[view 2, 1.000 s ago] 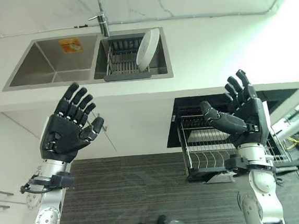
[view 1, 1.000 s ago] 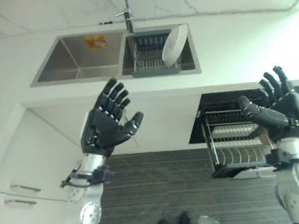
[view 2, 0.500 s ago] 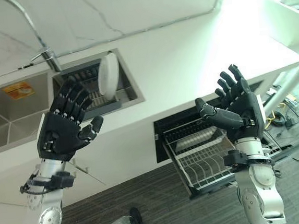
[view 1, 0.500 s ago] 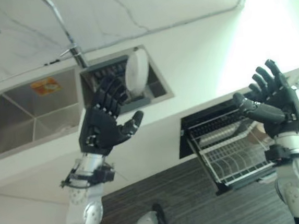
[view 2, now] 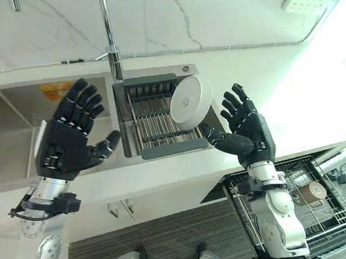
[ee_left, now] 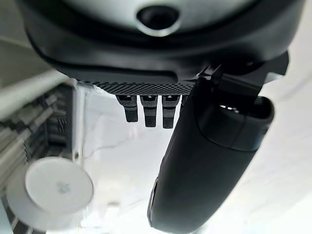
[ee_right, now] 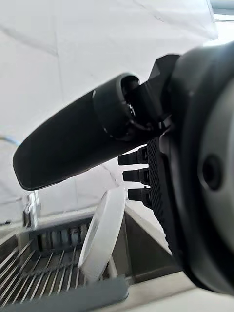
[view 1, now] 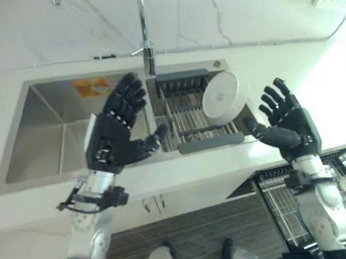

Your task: Place the dishes in the dishwasher.

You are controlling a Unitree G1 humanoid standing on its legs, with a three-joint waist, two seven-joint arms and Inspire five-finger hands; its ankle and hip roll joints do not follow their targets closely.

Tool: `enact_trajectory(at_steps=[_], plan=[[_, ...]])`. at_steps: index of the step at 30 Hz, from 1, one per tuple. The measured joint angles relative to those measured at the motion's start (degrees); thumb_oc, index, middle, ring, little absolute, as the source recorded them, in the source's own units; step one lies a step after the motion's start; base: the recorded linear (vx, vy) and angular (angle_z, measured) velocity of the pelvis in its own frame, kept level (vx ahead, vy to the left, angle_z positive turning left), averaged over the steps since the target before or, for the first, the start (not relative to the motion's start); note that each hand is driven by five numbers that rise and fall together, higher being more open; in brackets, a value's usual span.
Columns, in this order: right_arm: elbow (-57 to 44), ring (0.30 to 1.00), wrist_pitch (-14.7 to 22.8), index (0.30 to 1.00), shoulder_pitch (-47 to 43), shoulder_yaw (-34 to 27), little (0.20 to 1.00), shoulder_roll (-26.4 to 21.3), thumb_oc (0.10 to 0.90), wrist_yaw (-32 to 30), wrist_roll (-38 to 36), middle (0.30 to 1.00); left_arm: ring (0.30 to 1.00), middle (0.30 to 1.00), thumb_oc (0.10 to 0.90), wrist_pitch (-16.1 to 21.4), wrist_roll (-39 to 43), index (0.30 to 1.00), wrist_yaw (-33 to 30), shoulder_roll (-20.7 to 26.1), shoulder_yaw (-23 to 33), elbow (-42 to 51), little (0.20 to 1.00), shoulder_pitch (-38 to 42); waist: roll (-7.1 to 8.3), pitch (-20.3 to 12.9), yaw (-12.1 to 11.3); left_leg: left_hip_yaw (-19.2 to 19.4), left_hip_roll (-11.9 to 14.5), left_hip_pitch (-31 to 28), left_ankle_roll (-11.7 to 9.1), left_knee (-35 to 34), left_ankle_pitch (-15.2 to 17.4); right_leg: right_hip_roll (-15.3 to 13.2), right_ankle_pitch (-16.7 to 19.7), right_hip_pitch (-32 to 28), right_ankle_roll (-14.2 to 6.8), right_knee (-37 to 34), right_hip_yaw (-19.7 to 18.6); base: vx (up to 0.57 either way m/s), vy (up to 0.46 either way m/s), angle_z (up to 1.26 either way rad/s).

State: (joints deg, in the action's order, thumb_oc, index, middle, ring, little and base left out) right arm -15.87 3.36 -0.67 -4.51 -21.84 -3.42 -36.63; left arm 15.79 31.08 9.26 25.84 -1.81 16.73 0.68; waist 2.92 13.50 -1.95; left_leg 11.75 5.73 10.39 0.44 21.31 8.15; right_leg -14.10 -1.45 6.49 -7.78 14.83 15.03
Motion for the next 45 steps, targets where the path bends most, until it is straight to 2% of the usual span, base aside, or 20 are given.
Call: enact_trajectory(at_steps=[1, 7, 9, 14, 18, 25, 27, 32, 38, 45], plan=[[0.10, 0.900, -0.01, 0.900, -1.36, 0.65, 0.900, -0.01, 0.800, -0.87, -0.05, 0.900, 0.900, 0.900, 0.800, 0.01, -0.01, 0.900, 0.15, -0.16, -0.36, 1.66, 0.900, -0.11, -0.58, -0.32, 0.03, 0.55, 0.15, -1.37, -0.91, -2.04, -0.89, 0.37, 1.09, 0.00, -0.25, 0.21, -0.05, 0.05, -0.107, -0.06], [0.47, 0.900, -0.10, 0.900, -1.83, 0.10, 0.900, -1.67, 0.800, -3.58, 0.52, 0.900, 0.900, 0.900, 0.800, 0.04, -0.44, 0.900, 0.16, -0.25, -0.73, 3.13, 0.900, 0.02, -3.84, -2.29, 0.72, 0.58, 1.86, -2.74, -2.82, -6.33, -3.33, 2.87, -0.23, 0.89, 1.50, 0.68, 0.43, 0.02, -0.069, -0.06], [0.88, 0.900, -0.52, 0.900, -1.43, -1.41, 0.900, -1.73, 0.800, -5.45, 0.48, 0.900, 0.900, 0.900, 0.800, 0.03, -0.40, 0.900, 0.20, -0.26, -0.84, 3.07, 0.900, -0.10, -4.05, -2.42, 1.68, 0.40, 2.31, -3.56, -3.33, -7.17, -3.76, 3.29, -1.31, 0.78, 1.83, 1.74, 0.65, 0.04, -0.085, 0.03], [0.93, 0.900, -0.50, 0.900, -1.46, -1.90, 0.900, -1.91, 0.800, -6.56, 0.37, 0.900, 0.900, 0.900, 0.800, 0.35, -0.36, 0.900, 0.20, -0.24, -1.19, 3.05, 0.900, -0.15, -4.38, -2.67, 1.66, -0.36, 1.95, -3.79, -3.38, -7.72, -4.40, 2.64, -2.56, 0.97, 2.02, 3.81, 1.20, 0.04, -0.046, 0.10], [5.26, 0.900, -0.12, 0.900, -4.12, 0.01, 0.900, -2.16, 0.800, -6.38, -0.95, 0.900, 0.900, 0.900, 0.800, 0.61, -0.33, 0.900, 0.22, -0.23, -4.24, 1.81, 0.900, -0.06, -5.50, -4.92, 0.04, -0.81, 1.58, -3.73, -3.39, -7.84, -4.42, 2.25, -3.03, 0.82, 2.00, 4.45, 1.42, 0.07, 0.002, 0.08], [12.99, 0.900, -0.17, 0.900, -5.41, 1.73, 0.900, -2.33, 0.800, -5.78, -2.92, 0.900, 0.900, 0.900, 0.800, 0.63, 0.07, 0.900, 0.16, -0.23, -5.22, -0.41, 0.900, -0.01, -5.53, -5.47, -1.78, -2.14, 0.76, -4.52, -3.04, -7.87, -4.71, 1.39, -3.03, -0.92, 2.00, 4.22, 2.92, 0.05, 0.020, 0.11], [16.84, 0.900, -0.27, 0.900, -8.41, 2.08, 0.900, -2.31, 0.800, -5.75, -2.90, 0.900, 0.900, 0.900, 0.800, 0.62, 0.08, 0.900, 0.16, -0.20, -5.22, -2.03, 0.900, 0.19, -5.16, -5.68, -1.79, -2.28, 0.63, -4.50, -2.99, -7.85, -4.70, 1.22, -3.03, -1.12, 1.99, 4.21, 3.24, 0.03, 0.021, 0.08], [17.39, 0.900, -0.62, 0.900, -9.35, 1.99, 0.900, -2.36, 0.800, -5.92, -2.93, 0.900, 0.900, 0.900, 0.800, 0.61, 0.12, 0.900, 0.15, -0.17, -5.20, -2.92, 0.900, 0.24, -4.56, -5.88, -2.69, -2.44, 0.16, -4.49, -2.73, -7.76, -4.84, 0.79, -2.97, -1.14, 1.92, 4.15, 3.37, 0.03, 0.017, 0.03], [21.61, 0.900, -2.98, 0.900, -10.55, 2.12, 0.900, -2.48, 0.800, -6.04, -6.71, 0.900, 0.900, 0.900, 0.800, 0.60, 0.19, 0.900, 0.20, -0.13, -5.21, -3.00, 0.900, 0.34, -4.22, -5.85, -3.05, -3.04, 0.12, -4.76, -2.70, -7.64, -4.87, 0.79, -2.91, -2.06, 1.86, 3.84, 4.14, 0.02, -0.005, 0.05], [25.31, 0.900, -5.17, 0.900, -11.68, 4.24, 0.900, -2.75, 0.800, -5.54, -6.92, 0.900, 0.900, 0.900, 0.800, 0.60, 0.32, 0.900, 0.17, -0.07, -5.23, -3.25, 0.900, 0.64, -4.16, -5.82, -3.47, -3.56, 0.04, -5.63, -2.64, -7.93, -4.94, 0.80, -2.95, -3.53, 1.80, 3.32, 4.83, 0.01, -0.004, 0.04]])
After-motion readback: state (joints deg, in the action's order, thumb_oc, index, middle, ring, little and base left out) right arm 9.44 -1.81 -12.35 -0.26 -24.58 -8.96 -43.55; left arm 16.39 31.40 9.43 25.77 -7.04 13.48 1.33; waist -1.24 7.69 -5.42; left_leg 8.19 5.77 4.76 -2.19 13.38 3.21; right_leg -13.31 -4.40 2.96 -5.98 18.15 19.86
